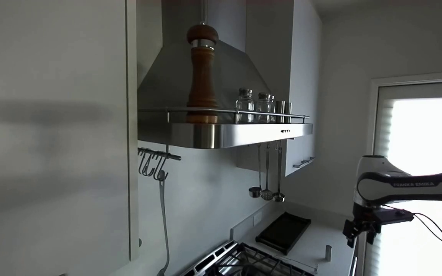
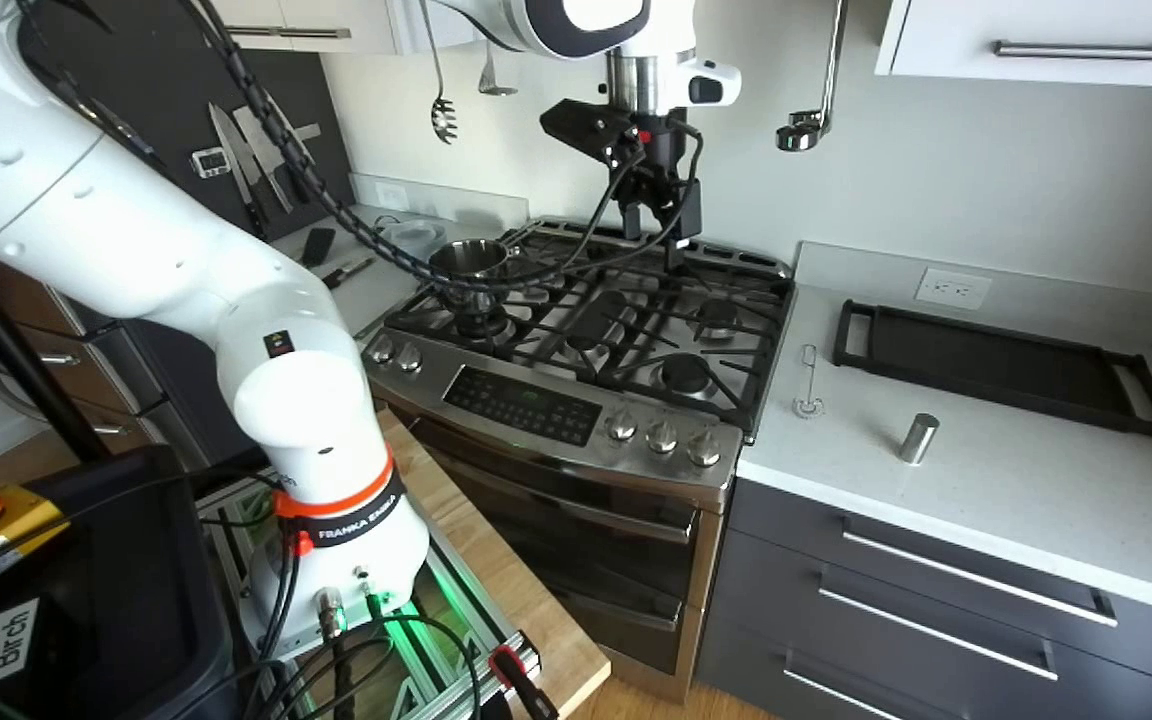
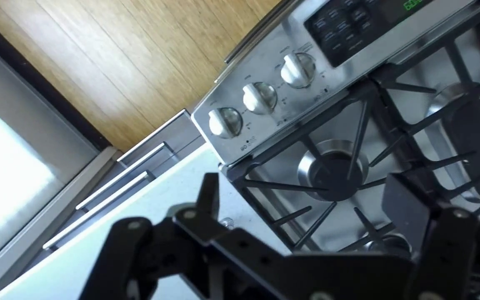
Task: Remove the silver container on the right and put it on the top rack above the stove
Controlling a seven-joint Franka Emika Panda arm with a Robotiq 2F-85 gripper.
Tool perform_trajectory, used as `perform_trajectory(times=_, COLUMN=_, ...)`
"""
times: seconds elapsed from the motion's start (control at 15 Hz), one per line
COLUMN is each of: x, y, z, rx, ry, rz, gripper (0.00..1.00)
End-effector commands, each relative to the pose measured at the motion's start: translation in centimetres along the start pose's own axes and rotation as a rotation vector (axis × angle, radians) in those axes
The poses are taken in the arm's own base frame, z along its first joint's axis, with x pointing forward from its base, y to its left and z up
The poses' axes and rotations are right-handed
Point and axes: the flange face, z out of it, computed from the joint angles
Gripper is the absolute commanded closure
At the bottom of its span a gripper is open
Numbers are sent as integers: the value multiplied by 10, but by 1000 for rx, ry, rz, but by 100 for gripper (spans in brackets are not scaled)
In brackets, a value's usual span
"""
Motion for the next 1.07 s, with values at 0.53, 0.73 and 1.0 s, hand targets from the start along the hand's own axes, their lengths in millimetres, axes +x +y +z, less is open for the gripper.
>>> perform_trajectory(times=0.53, x=58, y=40, z=80, rx=-58, ry=-10, rz=65, gripper=0)
perform_trajectory(times=0.73, x=60, y=44, z=88, rx=-54, ry=-17, rz=75, gripper=0)
perform_trajectory(times=1.0, x=62, y=46, z=88, rx=-63, ry=-22, rz=93, gripper=0)
